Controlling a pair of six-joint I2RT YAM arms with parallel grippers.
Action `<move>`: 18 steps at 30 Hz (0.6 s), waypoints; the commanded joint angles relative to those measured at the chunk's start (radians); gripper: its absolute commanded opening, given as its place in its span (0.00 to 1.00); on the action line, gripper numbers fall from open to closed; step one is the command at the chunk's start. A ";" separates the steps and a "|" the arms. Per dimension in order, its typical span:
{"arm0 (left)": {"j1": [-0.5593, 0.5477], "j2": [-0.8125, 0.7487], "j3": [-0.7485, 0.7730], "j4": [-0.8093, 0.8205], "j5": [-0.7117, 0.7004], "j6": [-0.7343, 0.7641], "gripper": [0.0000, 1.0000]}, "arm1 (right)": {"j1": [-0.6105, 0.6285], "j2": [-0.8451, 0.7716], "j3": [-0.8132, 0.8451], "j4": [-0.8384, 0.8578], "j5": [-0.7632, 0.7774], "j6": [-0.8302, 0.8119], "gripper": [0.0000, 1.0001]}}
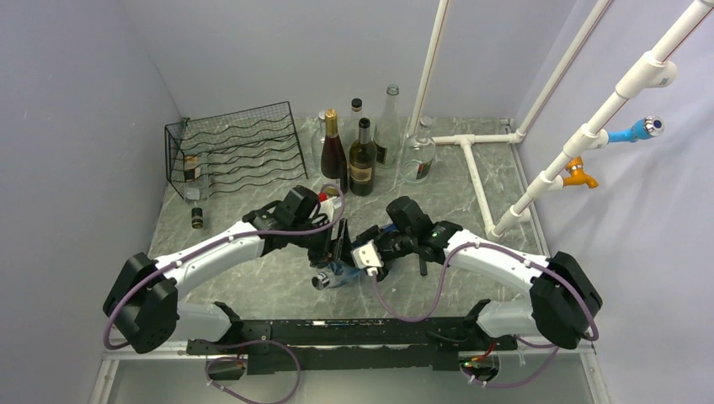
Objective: Take the wine bottle off the wine rack
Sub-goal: Pick up the wine bottle from the wine rack.
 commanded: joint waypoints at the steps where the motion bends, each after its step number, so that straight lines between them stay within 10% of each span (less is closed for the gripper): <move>1: -0.003 -0.072 0.024 0.167 0.045 0.032 0.76 | -0.018 0.004 0.035 -0.039 -0.090 0.037 0.00; 18: 0.011 -0.233 -0.040 0.207 -0.110 0.045 0.97 | -0.063 -0.009 0.043 -0.041 -0.156 0.075 0.00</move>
